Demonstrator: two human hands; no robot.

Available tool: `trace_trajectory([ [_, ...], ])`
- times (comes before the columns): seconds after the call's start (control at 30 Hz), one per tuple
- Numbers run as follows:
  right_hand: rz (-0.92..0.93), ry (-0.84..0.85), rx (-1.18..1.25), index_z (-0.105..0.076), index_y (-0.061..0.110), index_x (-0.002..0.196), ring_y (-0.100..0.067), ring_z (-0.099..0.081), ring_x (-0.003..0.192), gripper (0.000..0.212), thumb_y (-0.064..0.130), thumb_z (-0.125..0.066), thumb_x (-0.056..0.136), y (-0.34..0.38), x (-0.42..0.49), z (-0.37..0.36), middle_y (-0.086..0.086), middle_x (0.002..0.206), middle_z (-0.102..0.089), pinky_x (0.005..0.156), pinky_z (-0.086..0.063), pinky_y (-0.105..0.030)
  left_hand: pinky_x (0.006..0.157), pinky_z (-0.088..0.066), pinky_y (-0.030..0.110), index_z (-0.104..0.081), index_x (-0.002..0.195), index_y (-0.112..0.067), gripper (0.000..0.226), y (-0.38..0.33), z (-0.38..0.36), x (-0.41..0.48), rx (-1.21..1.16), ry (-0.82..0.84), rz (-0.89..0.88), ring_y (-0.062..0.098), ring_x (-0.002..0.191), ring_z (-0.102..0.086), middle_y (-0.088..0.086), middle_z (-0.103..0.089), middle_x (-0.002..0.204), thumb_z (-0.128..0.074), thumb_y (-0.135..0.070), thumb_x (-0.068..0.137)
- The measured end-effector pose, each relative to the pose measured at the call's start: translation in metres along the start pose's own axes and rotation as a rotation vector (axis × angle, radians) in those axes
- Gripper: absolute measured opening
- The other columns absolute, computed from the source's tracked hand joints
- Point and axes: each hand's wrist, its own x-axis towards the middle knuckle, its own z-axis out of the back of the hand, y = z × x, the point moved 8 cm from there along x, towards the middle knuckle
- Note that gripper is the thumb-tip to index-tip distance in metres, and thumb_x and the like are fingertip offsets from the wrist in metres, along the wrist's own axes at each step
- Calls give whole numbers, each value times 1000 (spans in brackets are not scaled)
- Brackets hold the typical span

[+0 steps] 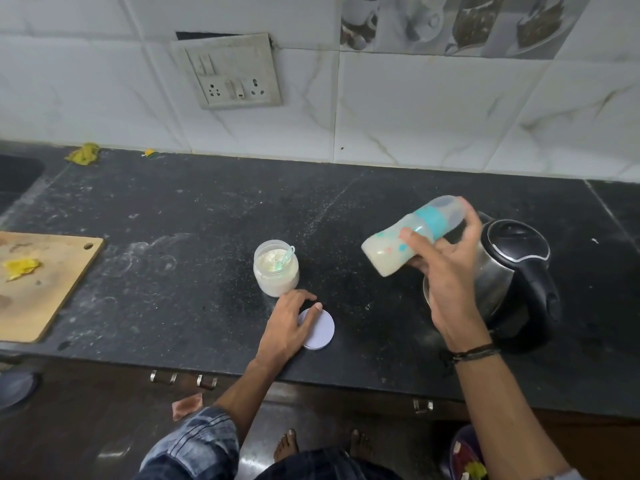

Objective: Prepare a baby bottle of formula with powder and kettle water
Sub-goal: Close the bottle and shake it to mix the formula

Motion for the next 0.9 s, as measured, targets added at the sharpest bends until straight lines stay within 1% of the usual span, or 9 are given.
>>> trace_trajectory([
  [0.1,14,-112,138,-33,30,151,-27,-70,121,95,23,-90,75,1,1,10,-5,135,-66,77,-64,-38,100,-43,26,-64,114,-29,33,-1,1,0,9,-9,-2,3,114,-52,-15,-60,117,-48,-54,101],
  [0.2,-38,30,-7,-36,35,150,-24,-73,115,89,11,-87,82,-8,-2,-3,0,122,-74,76,-64,-35,100,-43,26,-65,114,-27,33,-1,2,-1,11,-18,-24,4,113,-52,-14,-60,116,-49,-53,101],
  [0.27,-16,-41,42,-35,37,150,-22,-72,117,87,7,-85,85,-6,-5,-2,0,125,-72,79,-64,-37,100,-42,26,-65,113,-26,31,-1,2,-1,5,-14,-32,4,113,-52,-14,-60,115,-50,-51,102],
  [0.33,-3,-146,153,-33,31,151,-25,-70,121,84,9,-83,88,-5,-3,5,-4,134,-64,79,-64,-38,100,-42,25,-64,113,-27,27,-2,0,0,2,-13,-28,4,113,-52,-15,-60,115,-52,-49,103],
  [0.47,-44,17,12,-37,36,148,-22,-74,113,88,16,-89,80,-9,-4,-8,-3,124,-73,77,-64,-35,100,-42,26,-65,113,-27,19,-1,1,-1,3,-24,-37,4,113,-53,-15,-60,115,-57,-41,104],
  [0.6,-2,-117,136,-34,30,151,-24,-71,119,98,28,-91,72,-1,-2,5,0,128,-68,79,-64,-38,100,-42,26,-65,115,-26,21,-2,1,0,4,-16,-15,4,114,-52,-14,-60,116,-56,-43,104],
  [0.73,-47,35,-27,-39,36,148,-23,-74,114,94,27,-91,71,-3,-4,-5,-8,130,-69,77,-64,-38,100,-42,26,-65,115,-25,24,-2,1,-1,7,-13,-22,4,114,-52,-12,-61,117,-55,-44,104],
  [0.83,-14,-117,158,-39,32,147,-25,-71,119,87,26,-89,76,-1,-3,7,-5,134,-63,79,-64,-39,100,-42,27,-65,115,-25,24,-2,1,-1,8,-11,-11,5,114,-52,-12,-61,118,-55,-44,104],
  [0.9,-45,-93,123,-37,29,148,-25,-72,118,81,17,-86,84,-4,-4,3,-7,133,-64,77,-64,-37,101,-42,27,-65,115,-25,25,-1,2,-1,14,-15,-10,5,115,-52,-12,-61,118,-55,-44,104],
])
